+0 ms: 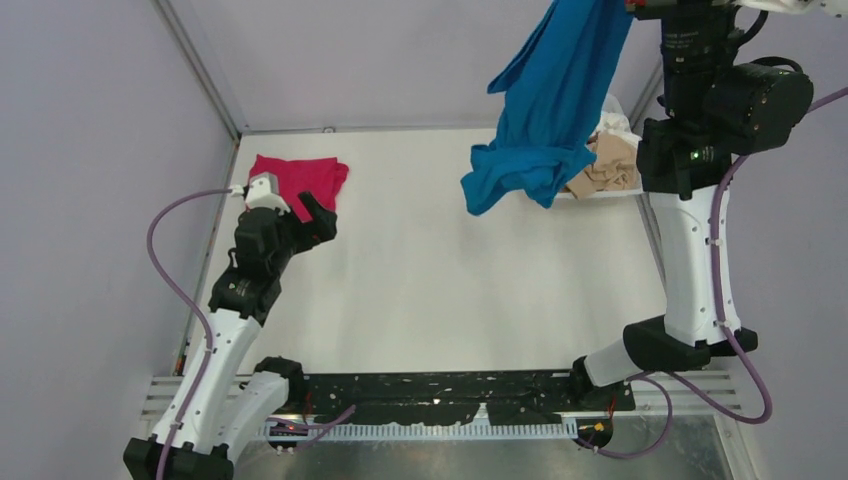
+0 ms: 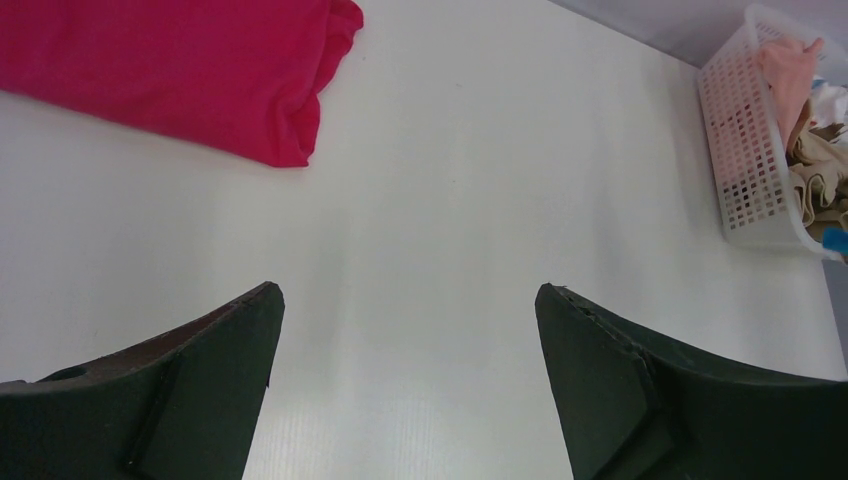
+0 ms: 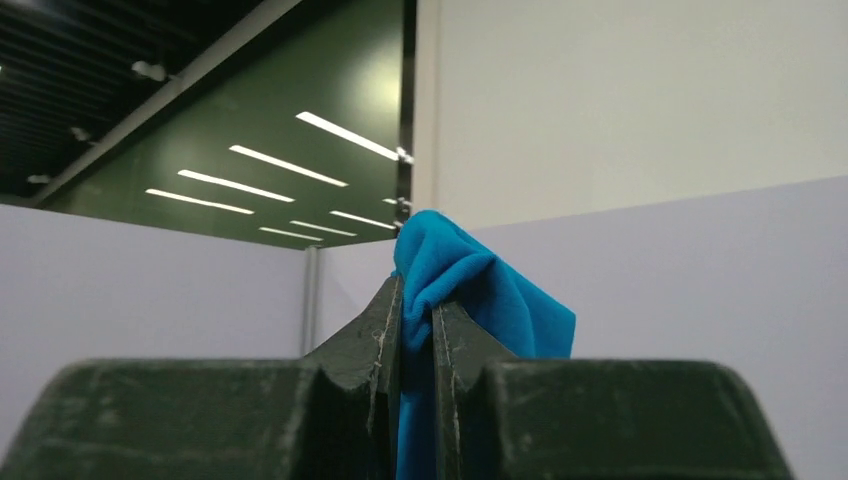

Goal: Fold and stack the t-shirts
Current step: Move the tshirt to the center of the board

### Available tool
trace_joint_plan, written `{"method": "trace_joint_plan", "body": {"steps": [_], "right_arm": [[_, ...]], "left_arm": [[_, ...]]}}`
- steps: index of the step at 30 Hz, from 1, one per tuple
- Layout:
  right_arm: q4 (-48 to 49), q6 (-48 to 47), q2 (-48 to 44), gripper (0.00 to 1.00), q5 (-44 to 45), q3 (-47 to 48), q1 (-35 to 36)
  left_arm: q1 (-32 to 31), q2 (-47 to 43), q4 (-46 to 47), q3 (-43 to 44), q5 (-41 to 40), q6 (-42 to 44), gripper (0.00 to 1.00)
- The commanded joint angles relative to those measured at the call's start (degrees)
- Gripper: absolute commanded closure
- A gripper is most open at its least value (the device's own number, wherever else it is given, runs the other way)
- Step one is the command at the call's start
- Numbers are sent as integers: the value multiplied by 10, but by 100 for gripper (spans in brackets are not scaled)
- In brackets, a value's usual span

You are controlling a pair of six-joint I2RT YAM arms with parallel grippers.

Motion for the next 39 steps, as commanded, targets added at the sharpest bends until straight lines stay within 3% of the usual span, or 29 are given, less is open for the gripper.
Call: {"method": "trace_joint_plan", "body": {"steps": [1, 8, 13, 15, 19, 22, 25, 27, 28, 29, 30, 31, 32, 36, 39], "right_arm": [[-117, 12, 18, 95, -77, 28, 79], [-196, -37, 46, 95, -99, 47, 205], [-217, -33, 59, 95, -106, 42, 226], [-217, -42, 30, 95, -105, -11, 227], [-243, -93, -79, 95, 1, -209, 222], [-180, -78, -194, 95, 136, -472, 198], [-127, -21, -251, 94, 185, -702, 127], [-146, -2, -265, 79, 225, -776, 86], [-186, -3, -262, 60, 240, -788, 75], [-210, -14, -258, 50, 270, -797, 58], [-271, -20, -249, 27, 290, -796, 54], [-298, -28, -246, 18, 327, -789, 50], [-333, -32, -243, 3, 340, -786, 50], [-307, -64, -273, 5, 305, -791, 48], [-211, -115, -278, 5, 116, -821, 50]], "left_arm": [[-2, -12, 17, -4, 7, -9, 0], [-2, -25, -22, 5, -2, -27, 0], [-2, -55, -57, -2, -39, -37, 0], [-2, -61, -60, -6, -45, -37, 0], [-2, -52, -63, -5, -32, -37, 0], [-2, -31, -62, -7, -25, -38, 0], [-2, -5, -59, -7, -19, -38, 0], [-2, 12, -58, -7, -9, -39, 0], [-2, 20, -57, -8, -5, -41, 0], [-2, 29, -53, -12, 0, -42, 0], [-2, 38, -45, -19, 5, -44, 1], [-2, 48, -35, -23, 12, -48, 0], [-2, 60, -23, -28, 23, -49, 0], [-2, 133, 23, -14, 81, -46, 0], [-2, 216, 30, 29, 111, -48, 0]]}}
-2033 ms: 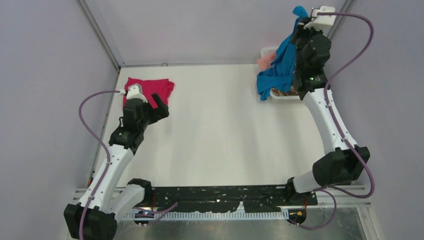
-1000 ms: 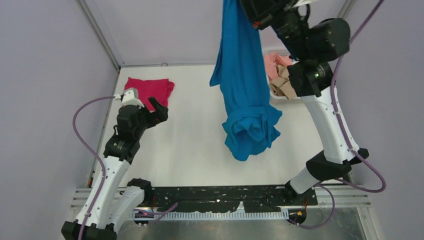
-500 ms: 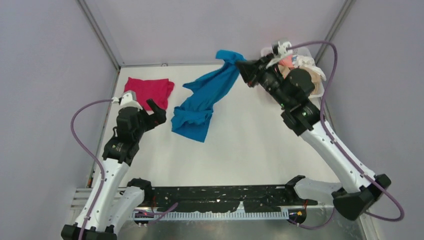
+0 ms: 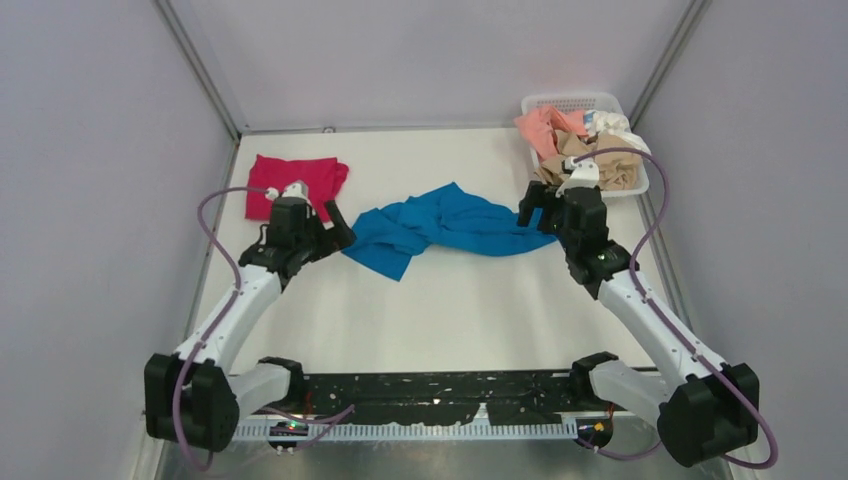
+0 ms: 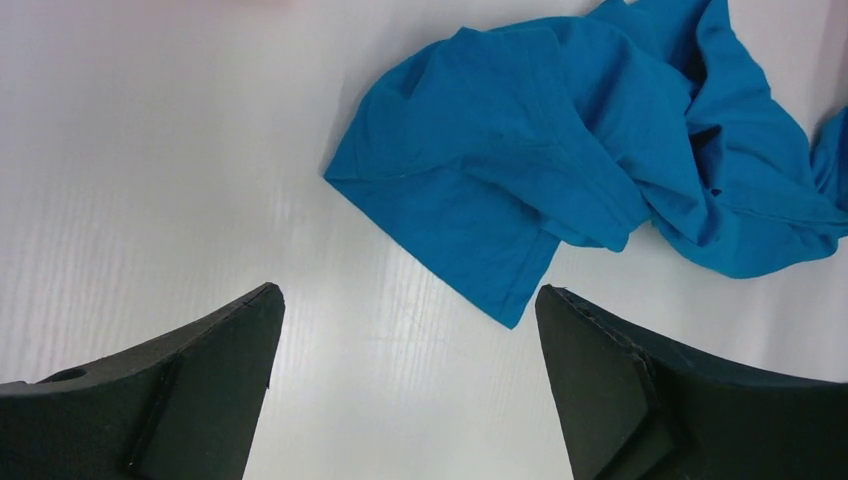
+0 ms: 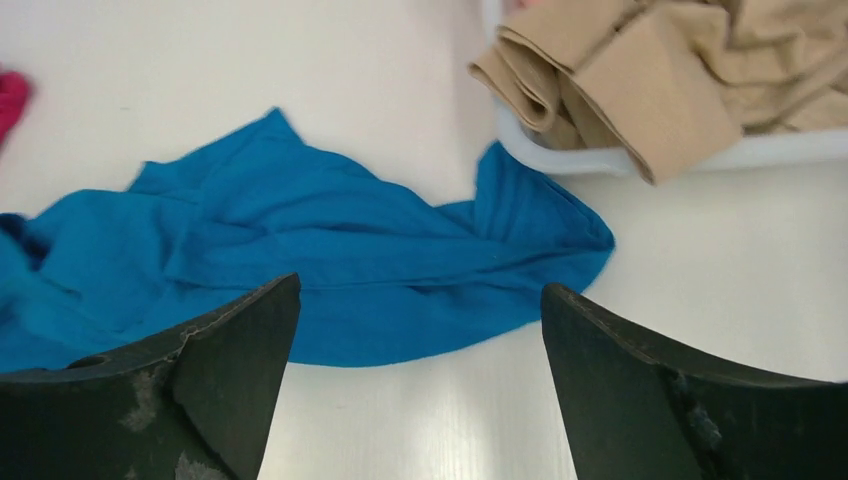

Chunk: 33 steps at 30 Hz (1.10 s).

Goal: Fold and stack the t-shirts
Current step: Move the tshirt to the center of the board, then flatten out the tshirt

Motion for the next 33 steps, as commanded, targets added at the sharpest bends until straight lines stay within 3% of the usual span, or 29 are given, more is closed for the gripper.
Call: {"method": "trace_joint_plan", "body": {"steps": [1, 3, 5, 11, 20, 24, 27, 29, 33], "right_arm": [[125, -59, -21, 5, -188, -8, 5], [135, -69, 17, 5, -304, 2, 15], [144, -74, 56, 5, -320, 9, 32], [101, -89, 134, 5, -223, 56, 41], [65, -89, 139, 5, -156, 54, 41], [52, -89, 128, 5, -131, 47, 41], [53, -91, 111, 5, -124, 35, 41], [53, -92, 100, 5, -119, 29, 41], [54, -91, 78, 5, -121, 17, 41]], "left_arm": [[-2, 105, 51, 65, 77, -6, 0], [-2, 167, 56, 88, 108, -13, 1], [-2, 209, 65, 106, 124, -16, 0], [-3, 313, 14, 179, 98, -2, 5], [-20, 377, -58, 217, 8, -5, 10], [-29, 422, -68, 262, 19, -5, 13], [-36, 452, -69, 291, 29, -4, 24], [-37, 472, -62, 305, 36, -1, 37], [-37, 523, -90, 360, 37, 3, 55]]}}
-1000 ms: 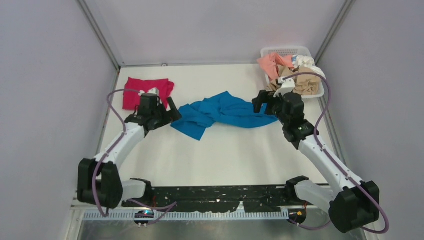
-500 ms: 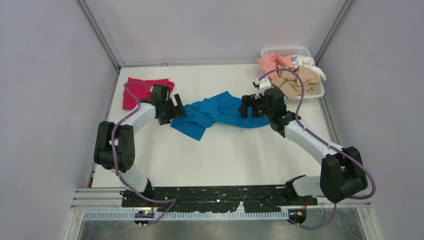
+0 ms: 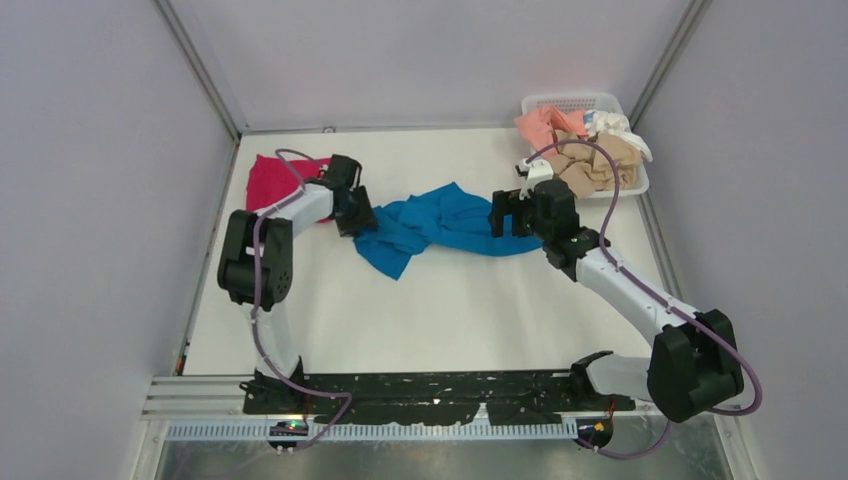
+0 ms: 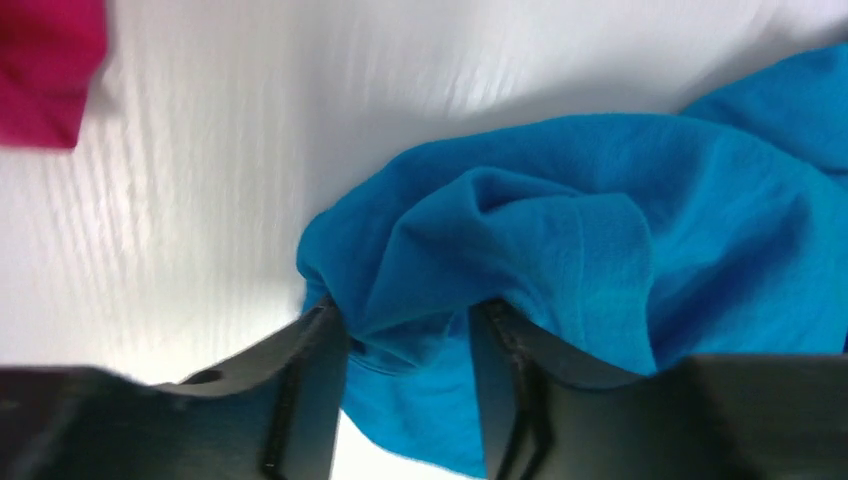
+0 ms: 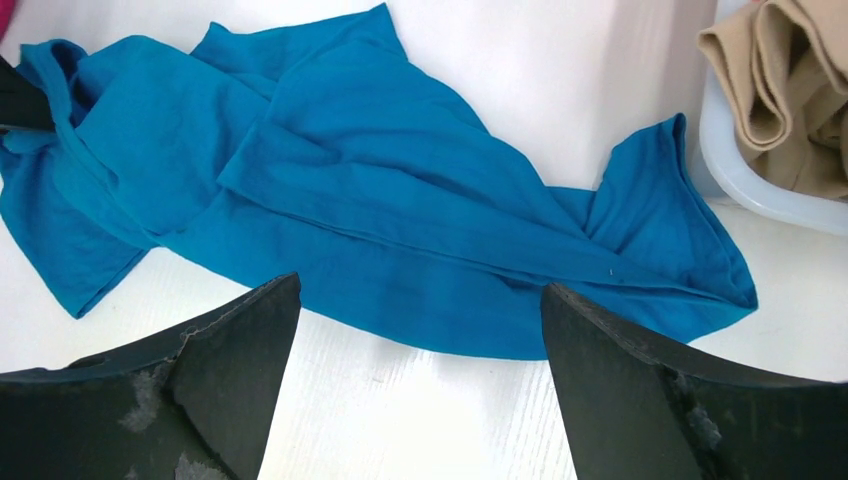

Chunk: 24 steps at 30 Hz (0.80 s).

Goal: Fold and stack the t-shirts
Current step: Flatten out the tshirt

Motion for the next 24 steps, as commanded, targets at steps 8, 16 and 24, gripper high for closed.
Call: {"method": "trace_joint_plan", "body": {"steps": [8, 16, 24], "right_arm": [[14, -5, -65, 5, 44, -29, -1], [-45, -1, -5, 2, 23, 18, 1], [-79, -56, 135, 1, 17, 143, 33]], "left_arm": [[-2, -47, -21, -10, -20, 15, 100], [-2, -319, -8, -216, -145, -8, 100], [-2, -402, 7, -311, -168, 4, 100]]}}
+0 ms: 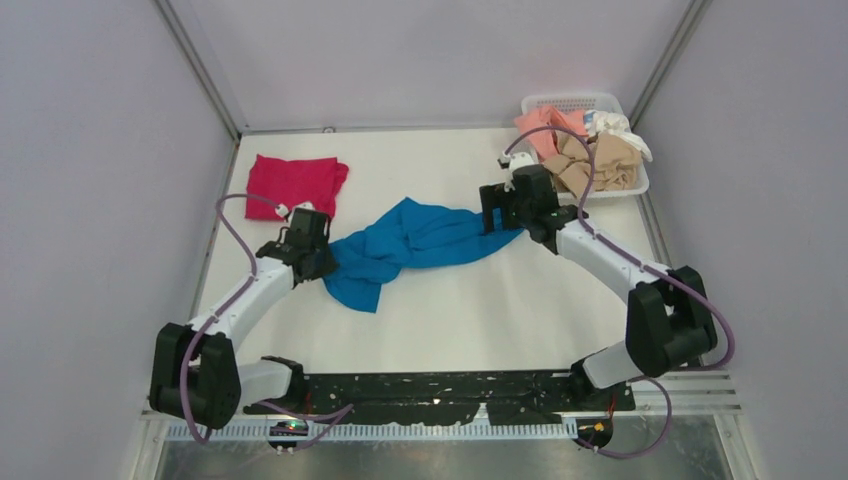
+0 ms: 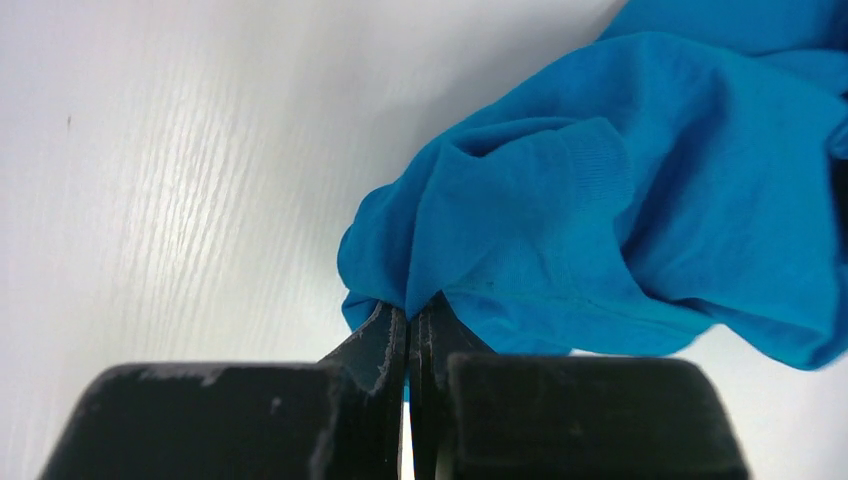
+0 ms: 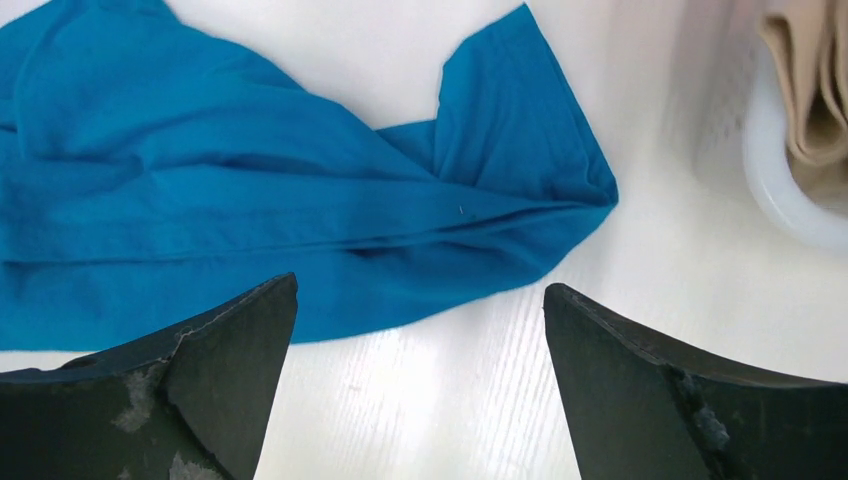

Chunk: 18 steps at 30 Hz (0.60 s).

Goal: Fold and stack the t-shirts
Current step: Flatten out the tshirt

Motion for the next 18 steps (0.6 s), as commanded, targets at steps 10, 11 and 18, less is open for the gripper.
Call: {"method": "trace_joint_plan", "body": {"steps": [10, 11, 18], "right_arm": [[-99, -49, 261, 0, -42, 317, 200], [-103, -39, 281, 1, -32, 332, 207], [-109, -7, 332, 16, 12, 354, 242]], "left_arm": [[1, -12, 51, -32, -12, 8, 100], [1, -12, 50, -32, -13, 9, 100], [1, -9, 59, -35, -14, -3, 100]]}}
